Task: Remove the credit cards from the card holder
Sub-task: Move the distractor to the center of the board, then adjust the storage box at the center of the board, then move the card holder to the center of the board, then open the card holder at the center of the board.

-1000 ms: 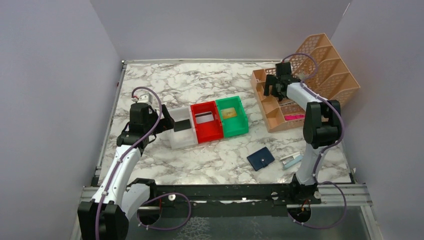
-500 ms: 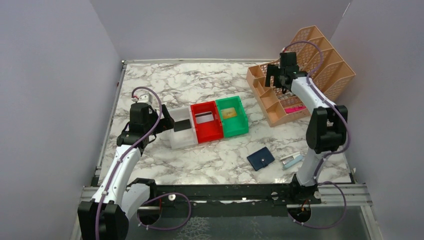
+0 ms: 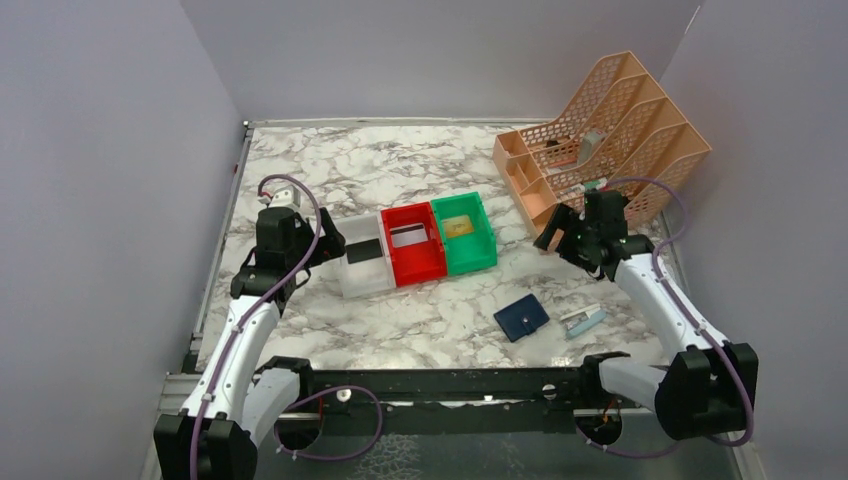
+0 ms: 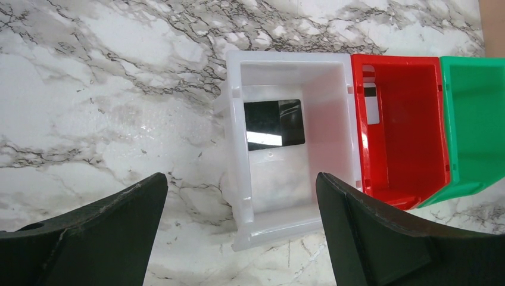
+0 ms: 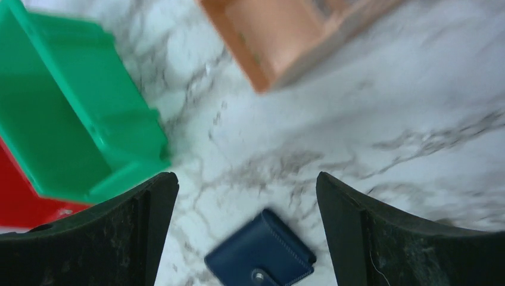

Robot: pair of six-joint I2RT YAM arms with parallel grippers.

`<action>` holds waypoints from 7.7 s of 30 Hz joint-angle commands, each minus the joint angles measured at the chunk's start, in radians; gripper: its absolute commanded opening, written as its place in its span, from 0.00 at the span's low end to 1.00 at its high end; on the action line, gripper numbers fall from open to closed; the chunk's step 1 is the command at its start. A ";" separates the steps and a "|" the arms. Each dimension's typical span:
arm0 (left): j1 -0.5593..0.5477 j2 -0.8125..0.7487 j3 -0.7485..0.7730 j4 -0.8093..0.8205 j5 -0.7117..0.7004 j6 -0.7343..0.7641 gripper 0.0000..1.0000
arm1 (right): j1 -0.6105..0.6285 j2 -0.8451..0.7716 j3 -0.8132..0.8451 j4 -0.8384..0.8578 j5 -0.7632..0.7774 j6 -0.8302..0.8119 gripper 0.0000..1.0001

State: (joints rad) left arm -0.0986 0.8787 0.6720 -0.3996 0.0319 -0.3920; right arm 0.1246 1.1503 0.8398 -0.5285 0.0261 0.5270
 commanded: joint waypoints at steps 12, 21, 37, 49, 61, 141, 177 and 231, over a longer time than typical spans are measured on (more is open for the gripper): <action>-0.003 0.061 -0.018 0.020 0.110 -0.006 0.99 | 0.007 -0.021 -0.222 0.200 -0.623 -0.073 0.90; -0.002 0.171 -0.004 0.048 0.215 -0.014 0.99 | 0.070 0.224 -0.009 0.330 -0.596 -0.120 0.91; -0.006 0.335 -0.001 0.220 0.359 -0.128 0.94 | 0.107 0.413 0.073 0.383 -0.676 -0.119 0.89; -0.073 0.442 0.060 0.331 0.392 -0.158 0.93 | 0.107 0.333 -0.022 0.369 -0.608 -0.095 0.88; -0.084 0.504 0.101 0.319 0.388 -0.143 0.94 | 0.107 0.266 -0.039 0.271 -0.520 -0.119 0.89; -0.515 0.064 -0.187 0.184 0.257 -0.292 0.80 | 0.902 0.001 -0.256 0.182 0.024 0.437 0.80; -0.676 0.227 -0.359 0.387 0.128 -0.464 0.43 | 0.897 0.262 -0.060 0.229 0.082 0.243 0.64; -0.682 0.273 -0.408 0.311 0.067 -0.400 0.23 | 0.931 0.423 -0.061 0.414 -0.010 0.358 0.28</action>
State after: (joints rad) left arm -0.7727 1.1309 0.3122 0.0280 0.1623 -0.8326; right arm 1.1282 1.6264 0.9077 -0.3229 0.2035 0.8635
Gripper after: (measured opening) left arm 0.245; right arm 0.366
